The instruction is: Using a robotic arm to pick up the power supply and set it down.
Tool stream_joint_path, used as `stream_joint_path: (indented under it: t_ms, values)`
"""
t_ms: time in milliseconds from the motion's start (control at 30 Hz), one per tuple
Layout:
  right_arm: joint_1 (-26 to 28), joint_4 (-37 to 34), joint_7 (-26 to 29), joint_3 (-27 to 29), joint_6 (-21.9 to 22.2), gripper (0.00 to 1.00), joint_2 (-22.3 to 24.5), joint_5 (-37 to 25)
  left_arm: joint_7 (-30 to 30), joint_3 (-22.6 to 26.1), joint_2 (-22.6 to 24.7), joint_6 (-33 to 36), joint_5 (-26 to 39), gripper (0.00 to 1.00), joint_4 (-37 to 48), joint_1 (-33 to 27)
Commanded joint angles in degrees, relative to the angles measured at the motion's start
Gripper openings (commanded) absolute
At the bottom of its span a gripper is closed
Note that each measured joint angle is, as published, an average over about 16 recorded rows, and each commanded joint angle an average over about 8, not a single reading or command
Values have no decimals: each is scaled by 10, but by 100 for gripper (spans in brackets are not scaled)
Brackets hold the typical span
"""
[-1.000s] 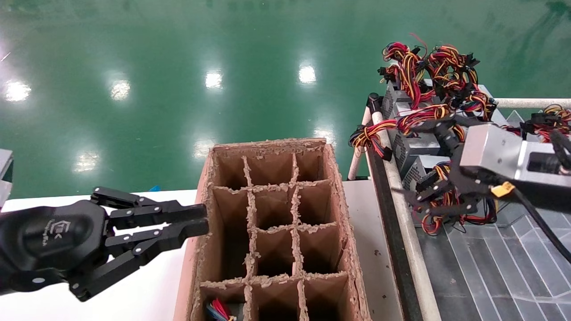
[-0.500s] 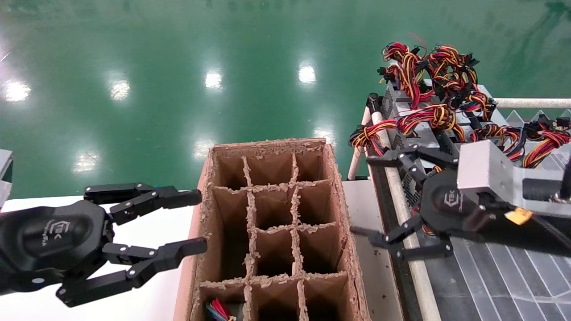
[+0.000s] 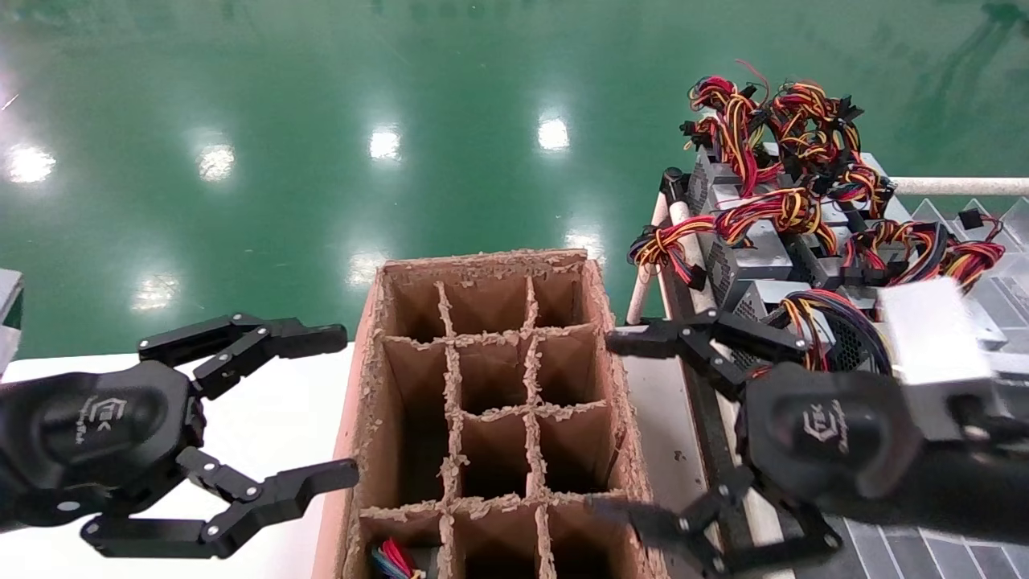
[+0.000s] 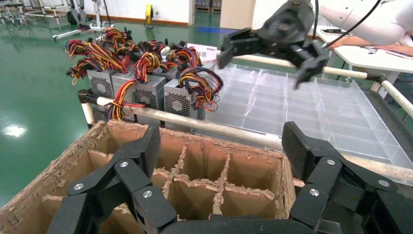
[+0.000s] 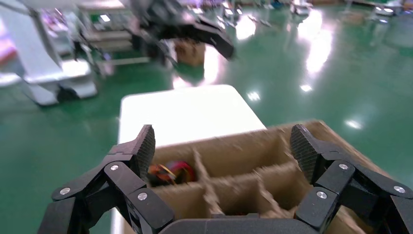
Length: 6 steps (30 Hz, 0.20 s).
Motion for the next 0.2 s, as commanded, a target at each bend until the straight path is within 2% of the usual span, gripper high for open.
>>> stream_joint_path:
  t_ms: [33, 200]
  values:
    - [-12, -2, 9, 11, -18, 100, -6, 20, 0, 0, 0, 0, 0, 100, 0, 0]
    - [-25, -4, 18, 23, -35, 100, -13, 40, 0, 0, 0, 0, 0, 100, 0, 0]
